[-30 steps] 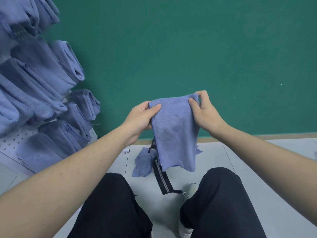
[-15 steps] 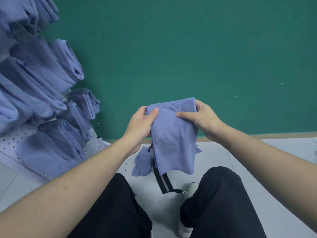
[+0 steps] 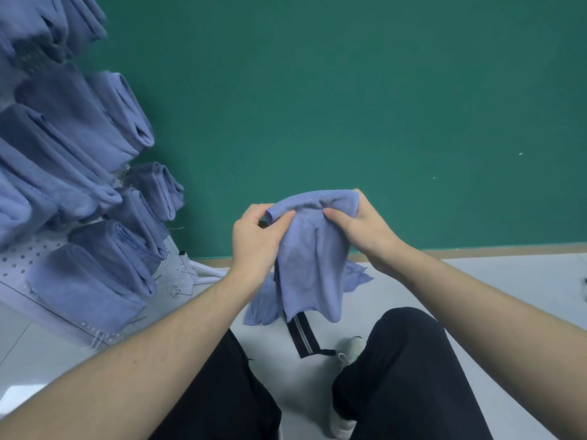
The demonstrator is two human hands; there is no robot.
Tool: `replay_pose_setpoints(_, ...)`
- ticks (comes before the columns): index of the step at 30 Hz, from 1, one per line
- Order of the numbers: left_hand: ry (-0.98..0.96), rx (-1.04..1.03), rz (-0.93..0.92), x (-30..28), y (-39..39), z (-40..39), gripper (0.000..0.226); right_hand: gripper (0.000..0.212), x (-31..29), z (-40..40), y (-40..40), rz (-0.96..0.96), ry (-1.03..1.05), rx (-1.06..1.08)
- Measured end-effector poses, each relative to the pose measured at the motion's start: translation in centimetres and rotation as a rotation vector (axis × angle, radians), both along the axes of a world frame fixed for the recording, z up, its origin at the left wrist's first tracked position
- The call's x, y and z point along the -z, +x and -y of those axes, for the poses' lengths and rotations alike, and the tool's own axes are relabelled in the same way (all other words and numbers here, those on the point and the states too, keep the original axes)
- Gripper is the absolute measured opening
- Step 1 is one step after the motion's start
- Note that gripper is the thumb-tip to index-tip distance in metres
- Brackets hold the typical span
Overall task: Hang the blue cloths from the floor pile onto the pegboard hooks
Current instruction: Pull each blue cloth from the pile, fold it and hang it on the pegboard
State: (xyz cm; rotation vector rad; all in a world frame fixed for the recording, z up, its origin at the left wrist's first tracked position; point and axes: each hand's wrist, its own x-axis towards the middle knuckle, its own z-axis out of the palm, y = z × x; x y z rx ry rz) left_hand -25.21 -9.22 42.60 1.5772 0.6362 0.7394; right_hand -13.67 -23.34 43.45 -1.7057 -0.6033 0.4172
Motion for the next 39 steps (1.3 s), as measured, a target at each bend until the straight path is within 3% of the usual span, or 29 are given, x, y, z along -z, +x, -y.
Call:
replay_pose_setpoints(3, 0.02, -0.046, 0.008, 0.4, 0.2, 0.5, 0.016, 0.025, 0.3, -0.6, -0.6, -0.099, -0.01, -0.02)
replay_pose_setpoints(10, 0.041, -0.041, 0.02, 1.2, 0.5, 1.7, 0.024, 0.035, 1.0, -1.6, -2.1, -0.026, -0.05, 0.197)
replay_pose_setpoints(16, -0.001, 0.006, 0.01, 1.2, 1.0, 3.1, 0.022, 0.035, 1.0, -2.0, -2.6, 0.032, -0.068, 0.253)
replay_pose_setpoints(25, -0.278, -0.009, 0.055, 0.5, 1.4, 3.3, 0.003, 0.027, 0.3, -1.7, -4.0, -0.11, 0.055, 0.095)
replay_pose_setpoints(33, -0.481, 0.12, 0.142, -0.7, 0.4, 3.6, 0.017, 0.04, -0.1, -0.9, -3.7, -0.14, 0.074, -0.026)
replay_pose_setpoints(39, -0.361, 0.252, 0.077, -0.3, 0.3, 2.8, 0.026, 0.06, -0.1, -0.6, -3.1, -0.175, 0.096, -0.125)
